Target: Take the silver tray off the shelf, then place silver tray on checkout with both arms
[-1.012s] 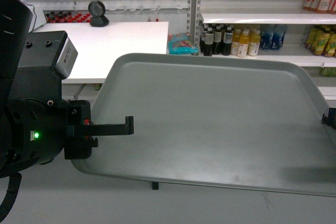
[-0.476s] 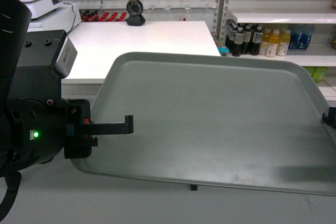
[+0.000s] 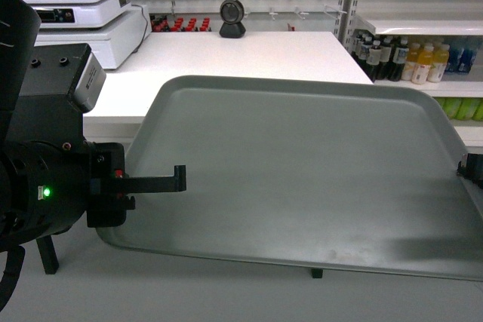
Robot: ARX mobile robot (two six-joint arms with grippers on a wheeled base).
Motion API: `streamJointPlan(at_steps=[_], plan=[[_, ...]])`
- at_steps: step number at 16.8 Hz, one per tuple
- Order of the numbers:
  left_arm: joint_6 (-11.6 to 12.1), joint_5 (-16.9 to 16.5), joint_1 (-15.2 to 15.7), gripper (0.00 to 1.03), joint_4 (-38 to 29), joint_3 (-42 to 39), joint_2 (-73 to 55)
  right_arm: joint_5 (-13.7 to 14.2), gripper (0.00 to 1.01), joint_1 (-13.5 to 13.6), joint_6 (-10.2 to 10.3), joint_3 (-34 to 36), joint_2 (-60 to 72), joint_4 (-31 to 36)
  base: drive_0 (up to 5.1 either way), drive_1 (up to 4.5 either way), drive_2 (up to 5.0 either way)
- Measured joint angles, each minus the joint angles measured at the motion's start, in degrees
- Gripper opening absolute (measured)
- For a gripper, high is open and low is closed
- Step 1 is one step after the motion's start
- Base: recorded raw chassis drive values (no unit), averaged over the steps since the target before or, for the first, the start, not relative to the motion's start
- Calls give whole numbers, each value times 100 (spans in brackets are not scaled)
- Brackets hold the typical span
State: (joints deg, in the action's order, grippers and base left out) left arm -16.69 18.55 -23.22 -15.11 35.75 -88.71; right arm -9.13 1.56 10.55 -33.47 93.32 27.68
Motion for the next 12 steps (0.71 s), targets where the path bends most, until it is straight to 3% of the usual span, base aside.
streamJointPlan(at_steps=[1, 12], plan=[[-2, 0, -2, 3, -4, 0, 0, 2, 3, 0, 0, 0, 0, 0, 0, 0, 0], [-2, -9, -20, 3, -44, -2, -7, 9, 3, -13, -2, 2, -4, 9, 3, 421, -415]])
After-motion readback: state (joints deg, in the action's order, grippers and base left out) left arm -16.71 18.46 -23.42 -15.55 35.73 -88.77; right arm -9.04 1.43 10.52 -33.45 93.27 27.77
